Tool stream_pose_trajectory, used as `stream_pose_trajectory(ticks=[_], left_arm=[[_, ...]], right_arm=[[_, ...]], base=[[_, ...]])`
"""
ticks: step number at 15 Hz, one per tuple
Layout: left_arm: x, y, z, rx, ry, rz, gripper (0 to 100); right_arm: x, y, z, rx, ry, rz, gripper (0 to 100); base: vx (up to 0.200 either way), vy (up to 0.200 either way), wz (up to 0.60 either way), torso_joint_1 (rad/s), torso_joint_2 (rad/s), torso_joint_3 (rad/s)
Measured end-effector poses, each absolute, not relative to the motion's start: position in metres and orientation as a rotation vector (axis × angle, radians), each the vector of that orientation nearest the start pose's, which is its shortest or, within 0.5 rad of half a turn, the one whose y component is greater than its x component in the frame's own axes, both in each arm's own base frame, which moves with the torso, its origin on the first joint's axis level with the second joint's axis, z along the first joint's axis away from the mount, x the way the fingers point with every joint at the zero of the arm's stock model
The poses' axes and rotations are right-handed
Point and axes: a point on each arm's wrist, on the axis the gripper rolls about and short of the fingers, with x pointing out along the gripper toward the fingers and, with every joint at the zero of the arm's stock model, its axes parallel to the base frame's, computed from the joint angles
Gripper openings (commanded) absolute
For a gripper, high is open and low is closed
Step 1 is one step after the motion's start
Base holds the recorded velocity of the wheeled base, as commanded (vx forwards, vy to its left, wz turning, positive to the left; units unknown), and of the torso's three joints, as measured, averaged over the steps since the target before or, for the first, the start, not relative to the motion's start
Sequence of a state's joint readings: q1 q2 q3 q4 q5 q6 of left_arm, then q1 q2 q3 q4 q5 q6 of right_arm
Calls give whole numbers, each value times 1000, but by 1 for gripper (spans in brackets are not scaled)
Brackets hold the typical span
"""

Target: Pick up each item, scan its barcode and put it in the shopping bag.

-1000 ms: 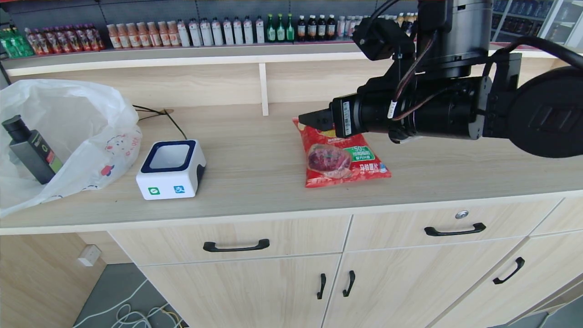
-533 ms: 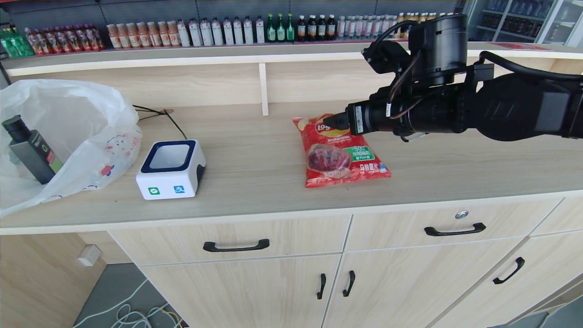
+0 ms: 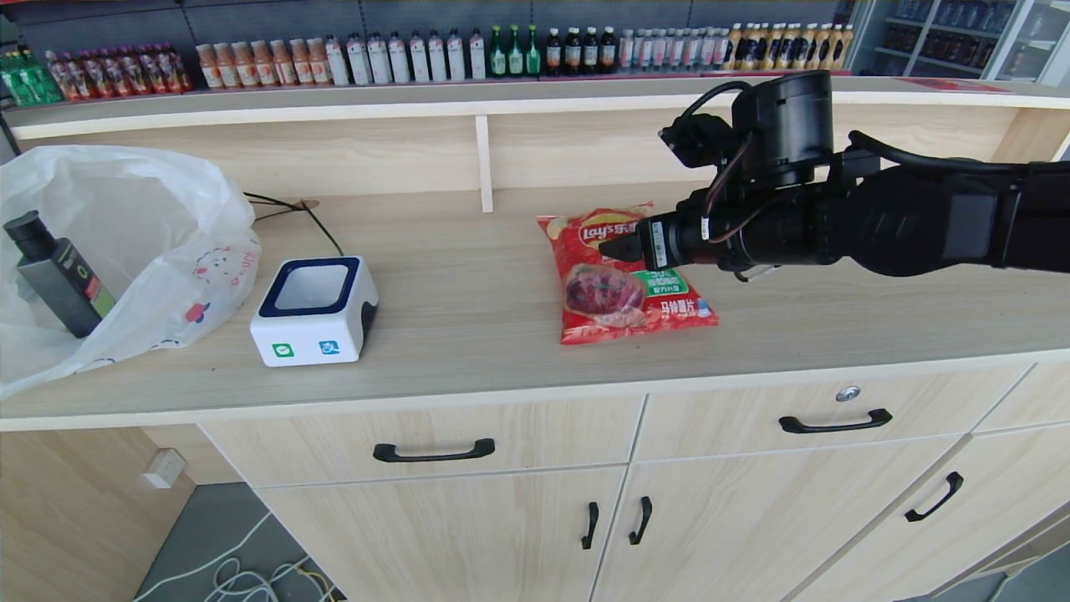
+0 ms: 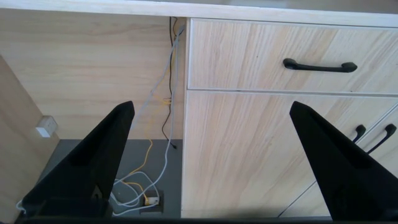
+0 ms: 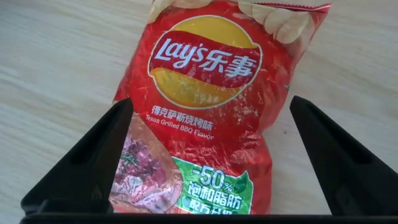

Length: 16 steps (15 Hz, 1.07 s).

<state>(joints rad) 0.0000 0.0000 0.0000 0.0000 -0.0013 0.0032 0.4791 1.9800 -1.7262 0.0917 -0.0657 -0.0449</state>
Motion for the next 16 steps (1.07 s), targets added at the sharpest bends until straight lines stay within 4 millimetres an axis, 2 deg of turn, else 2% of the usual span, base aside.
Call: stream_pose_trajectory(ticks=[3, 5, 10, 16], left_arm=[[-23, 0, 75, 3, 0, -1, 100], [-23, 0, 75, 3, 0, -1, 100], [-23, 0, 75, 3, 0, -1, 100], [-23, 0, 75, 3, 0, -1, 100]], right_arm=[[360, 185, 266, -102, 346, 414, 100], [357, 194, 264, -11, 369, 420, 100], [360, 203, 256, -28, 383, 434, 100], [365, 205, 251, -143, 368, 452, 100]], base=[[0, 0, 0, 0, 0, 0], [0, 0, 0, 0, 0, 0], [0, 0, 0, 0, 0, 0], [0, 0, 0, 0, 0, 0]])
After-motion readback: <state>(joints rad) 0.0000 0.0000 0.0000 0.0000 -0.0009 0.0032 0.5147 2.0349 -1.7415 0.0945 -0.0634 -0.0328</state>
